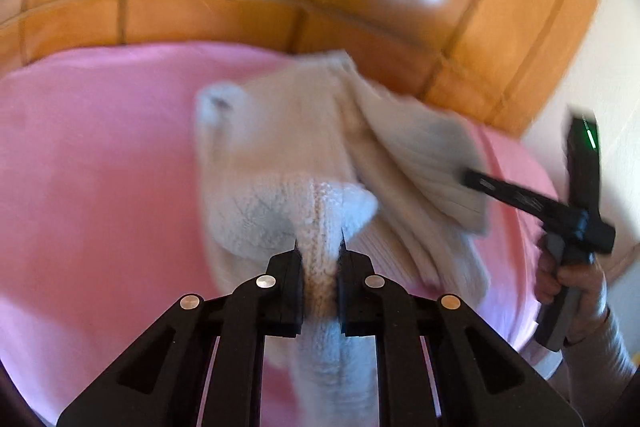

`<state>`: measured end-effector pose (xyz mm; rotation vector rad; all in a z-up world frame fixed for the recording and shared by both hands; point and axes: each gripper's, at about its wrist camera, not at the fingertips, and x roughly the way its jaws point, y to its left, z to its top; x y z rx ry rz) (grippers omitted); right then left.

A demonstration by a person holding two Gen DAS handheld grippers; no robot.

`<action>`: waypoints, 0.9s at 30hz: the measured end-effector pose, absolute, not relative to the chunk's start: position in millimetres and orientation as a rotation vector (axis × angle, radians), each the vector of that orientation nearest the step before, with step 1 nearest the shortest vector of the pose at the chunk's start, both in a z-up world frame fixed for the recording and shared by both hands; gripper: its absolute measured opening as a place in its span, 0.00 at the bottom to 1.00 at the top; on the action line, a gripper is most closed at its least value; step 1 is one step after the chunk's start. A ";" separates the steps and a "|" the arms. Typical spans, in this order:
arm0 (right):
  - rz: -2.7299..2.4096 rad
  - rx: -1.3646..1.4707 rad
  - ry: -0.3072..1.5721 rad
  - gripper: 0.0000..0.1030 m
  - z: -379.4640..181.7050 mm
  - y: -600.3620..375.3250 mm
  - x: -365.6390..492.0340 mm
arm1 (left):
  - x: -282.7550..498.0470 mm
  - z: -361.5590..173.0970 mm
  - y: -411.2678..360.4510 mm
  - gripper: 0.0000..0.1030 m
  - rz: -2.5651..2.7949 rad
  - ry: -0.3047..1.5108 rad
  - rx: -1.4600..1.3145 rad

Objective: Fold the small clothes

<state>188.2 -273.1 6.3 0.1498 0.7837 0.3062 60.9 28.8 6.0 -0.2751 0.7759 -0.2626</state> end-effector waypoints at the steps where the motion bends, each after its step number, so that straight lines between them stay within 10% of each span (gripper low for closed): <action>1: 0.275 0.157 0.766 0.11 14.0 -287.3 190.2 | 65.3 13.2 45.9 0.10 -0.234 0.755 -0.292; 15: -0.274 0.073 0.832 0.12 18.0 -437.2 313.9 | 210.4 47.2 205.4 0.11 0.279 0.714 -0.217; 18: -0.311 0.076 0.851 0.22 8.8 -450.3 321.3 | 229.3 39.4 221.2 0.34 0.379 0.761 -0.232; 20: -0.316 0.083 0.833 0.61 9.8 -446.1 315.4 | 226.0 37.7 221.0 0.69 0.406 0.742 -0.224; 21: -0.303 0.087 0.820 0.61 11.3 -442.1 309.4 | 219.1 38.0 219.9 0.75 0.405 0.712 -0.230; 27: 0.040 0.167 0.859 0.60 7.4 -380.0 250.7 | 163.7 2.7 180.5 0.74 0.108 0.771 -0.377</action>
